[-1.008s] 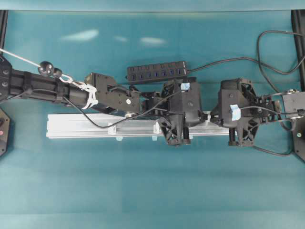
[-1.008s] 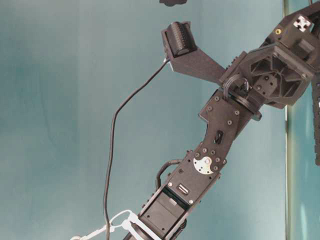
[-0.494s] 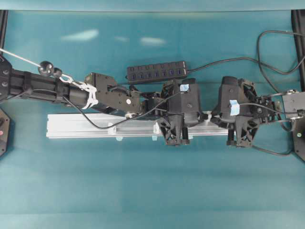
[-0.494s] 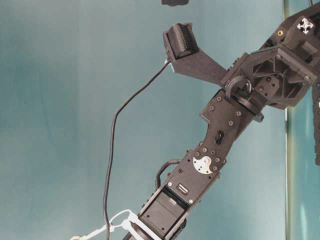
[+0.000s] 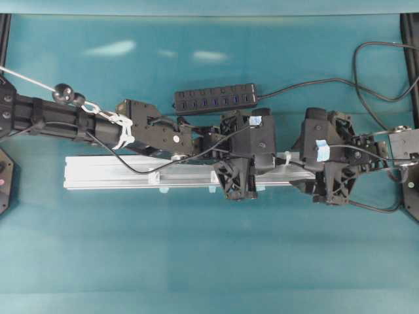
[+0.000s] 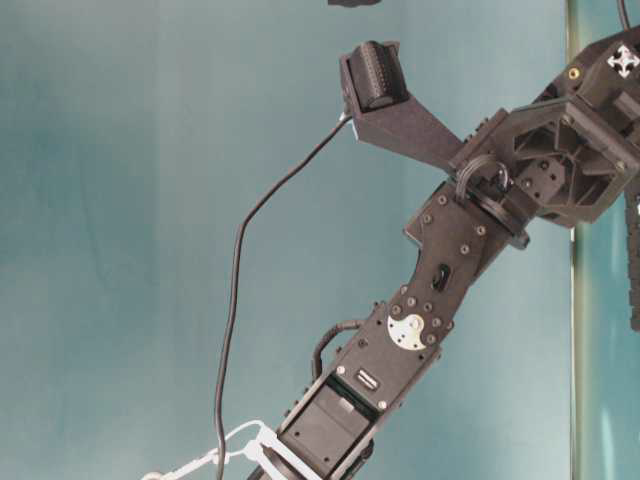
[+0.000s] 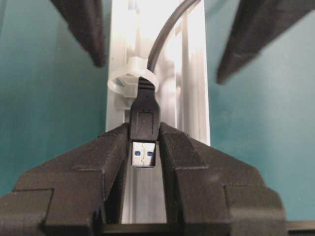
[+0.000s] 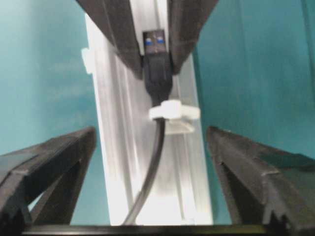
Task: Pass the USB cable through three rings with both arms.
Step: 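Grasp the plug with the left gripper beyond the ring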
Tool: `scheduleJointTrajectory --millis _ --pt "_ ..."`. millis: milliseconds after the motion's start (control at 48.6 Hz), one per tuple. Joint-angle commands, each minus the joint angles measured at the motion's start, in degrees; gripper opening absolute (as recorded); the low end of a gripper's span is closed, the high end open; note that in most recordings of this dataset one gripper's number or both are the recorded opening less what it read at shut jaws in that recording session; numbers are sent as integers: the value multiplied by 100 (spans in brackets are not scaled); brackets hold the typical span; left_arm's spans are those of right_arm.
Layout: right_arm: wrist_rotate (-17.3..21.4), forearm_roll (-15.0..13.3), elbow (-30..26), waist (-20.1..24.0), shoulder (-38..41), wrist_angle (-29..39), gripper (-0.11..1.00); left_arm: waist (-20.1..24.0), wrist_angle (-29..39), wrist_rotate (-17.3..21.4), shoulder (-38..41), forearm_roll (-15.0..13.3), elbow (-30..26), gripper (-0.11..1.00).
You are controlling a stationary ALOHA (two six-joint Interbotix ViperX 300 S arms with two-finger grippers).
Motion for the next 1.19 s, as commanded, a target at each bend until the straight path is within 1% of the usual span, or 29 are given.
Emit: scheduleJointTrajectory --millis 0,144,288,453,638,823,947,1050,1111,1173 --pt "53 -18 -35 18 -123 44 90 62 18 9 -255 9 35 22" --pt "44 -26 -35 18 -308 53 90 158 123 35 -580 9 290 22" --pt "35 -44 -35 -62 -527 44 90 158 176 26 -905 9 606 22" --pt "35 -79 -141 -88 -677 18 90 132 264 26 -1336 9 773 22" --pt "35 -79 -439 -105 -475 -79 90 105 396 70 -1731 9 756 22" --pt "26 -88 -809 -105 -132 -299 89 0 545 88 -1854 9 703 22" --pt "26 -123 -1020 -123 53 -466 86 -62 642 88 -1837 9 694 22" --pt "26 -132 -1081 -149 97 -492 84 -70 677 88 -1846 9 694 22" --pt "26 -132 -1090 -158 105 -501 81 -70 677 88 -1846 9 686 22" --pt "26 -132 -1081 -158 88 -519 74 -70 677 88 -1846 9 686 22"
